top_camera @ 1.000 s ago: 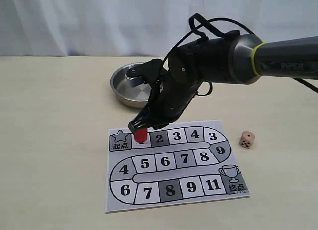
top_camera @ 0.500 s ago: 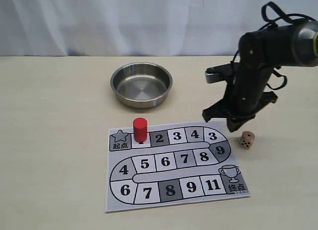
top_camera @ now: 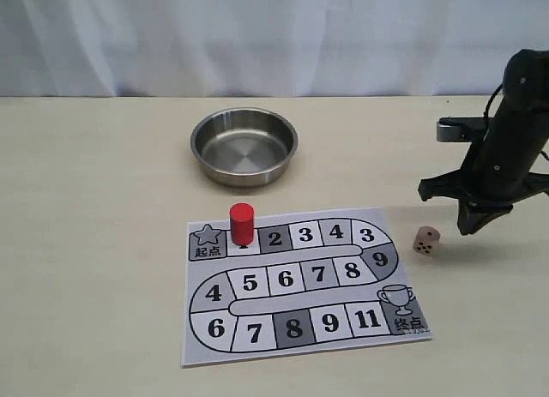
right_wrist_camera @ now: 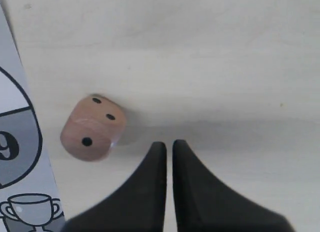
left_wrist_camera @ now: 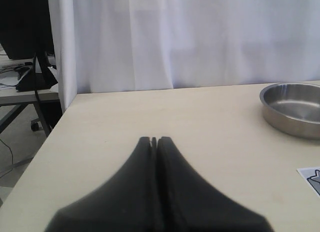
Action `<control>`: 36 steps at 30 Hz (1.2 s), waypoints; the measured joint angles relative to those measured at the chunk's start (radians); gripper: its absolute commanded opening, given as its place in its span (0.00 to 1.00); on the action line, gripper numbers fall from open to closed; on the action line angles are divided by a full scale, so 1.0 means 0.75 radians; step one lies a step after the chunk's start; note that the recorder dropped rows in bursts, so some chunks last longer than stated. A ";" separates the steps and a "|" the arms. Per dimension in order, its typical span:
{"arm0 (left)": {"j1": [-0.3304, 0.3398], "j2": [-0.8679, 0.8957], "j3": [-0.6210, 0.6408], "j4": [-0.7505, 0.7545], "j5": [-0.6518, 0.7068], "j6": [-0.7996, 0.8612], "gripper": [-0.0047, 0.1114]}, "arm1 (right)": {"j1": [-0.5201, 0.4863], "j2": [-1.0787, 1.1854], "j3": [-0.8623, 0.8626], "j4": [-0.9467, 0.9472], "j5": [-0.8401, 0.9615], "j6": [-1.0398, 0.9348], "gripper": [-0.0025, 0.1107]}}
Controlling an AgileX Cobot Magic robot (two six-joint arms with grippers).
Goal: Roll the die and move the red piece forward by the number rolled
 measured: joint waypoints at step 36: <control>0.000 0.000 0.000 0.000 0.000 0.000 0.04 | 0.000 -1.654 0.556 0.001 -0.073 -0.026 0.06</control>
